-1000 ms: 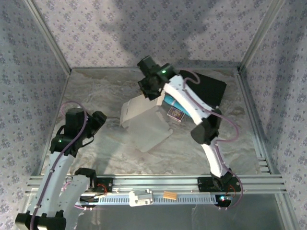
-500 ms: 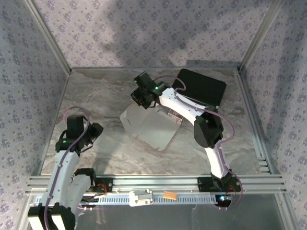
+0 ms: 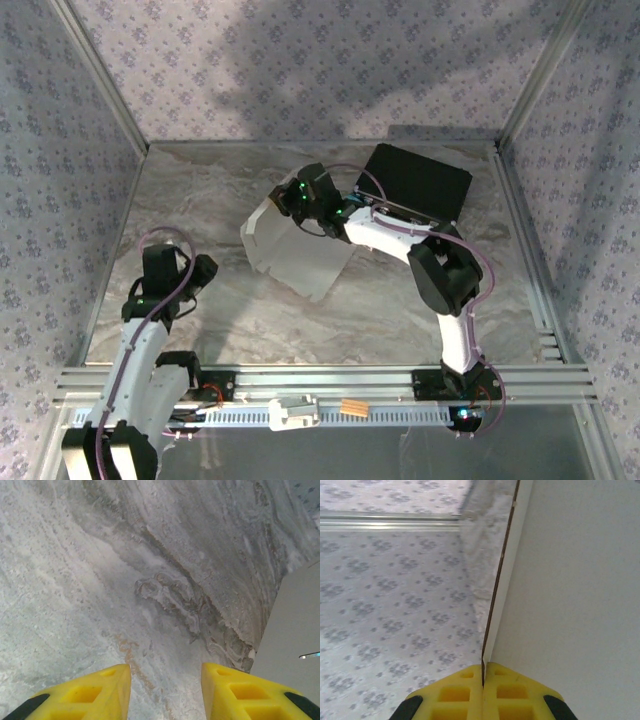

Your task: Fold the paper box

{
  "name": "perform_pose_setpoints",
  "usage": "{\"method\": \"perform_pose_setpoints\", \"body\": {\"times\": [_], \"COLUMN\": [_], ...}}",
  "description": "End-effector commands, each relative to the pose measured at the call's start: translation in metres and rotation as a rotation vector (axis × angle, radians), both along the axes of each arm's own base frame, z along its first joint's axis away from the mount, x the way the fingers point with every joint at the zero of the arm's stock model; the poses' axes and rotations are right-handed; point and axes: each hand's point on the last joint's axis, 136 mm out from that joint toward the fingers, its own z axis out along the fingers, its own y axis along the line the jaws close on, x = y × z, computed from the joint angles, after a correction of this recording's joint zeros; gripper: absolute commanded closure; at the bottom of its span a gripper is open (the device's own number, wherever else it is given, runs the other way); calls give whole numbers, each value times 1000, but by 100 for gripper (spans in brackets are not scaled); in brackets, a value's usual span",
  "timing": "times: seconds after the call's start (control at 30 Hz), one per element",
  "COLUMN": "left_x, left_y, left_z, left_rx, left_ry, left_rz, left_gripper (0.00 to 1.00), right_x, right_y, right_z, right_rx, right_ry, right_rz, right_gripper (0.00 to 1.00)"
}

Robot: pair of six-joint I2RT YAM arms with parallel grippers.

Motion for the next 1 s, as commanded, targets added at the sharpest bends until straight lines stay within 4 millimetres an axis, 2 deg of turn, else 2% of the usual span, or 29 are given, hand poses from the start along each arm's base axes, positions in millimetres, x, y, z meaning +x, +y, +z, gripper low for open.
{"method": "perform_pose_setpoints", "body": {"times": [0.0,0.07,0.2,0.3,0.4,0.5,0.6,0.73,0.97], "left_x": [10,12,16,20,26,36,48,67,92], "left_y": [2,3,3,0,-1,-5,-4,-13,-35], "left_z": [12,15,21,23,28,36,40,31,18], "left_rx": [4,0,-4,-3,33,112,219,275,272], "left_ry": [-57,-65,-81,-88,-124,-219,-313,-308,-288], "left_rz": [6,20,22,-2,-45,-129,-195,-315,-472], "left_gripper": [58,57,57,57,56,51,48,46,46], "right_x": [5,6,14,27,37,39,37,39,43], "right_y": [-1,-8,-14,-15,-13,-8,-6,-4,1], "right_z": [63,59,38,29,27,24,12,-5,-12], "right_rx": [155,149,112,190,223,202,177,173,167], "right_ry": [-185,-193,-170,-185,-189,-174,-147,-117,-78], "right_rz": [-86,-165,-278,-333,-356,-344,-335,-325,-313], "right_gripper": [100,100,100,100,100,100,100,100,100]}}
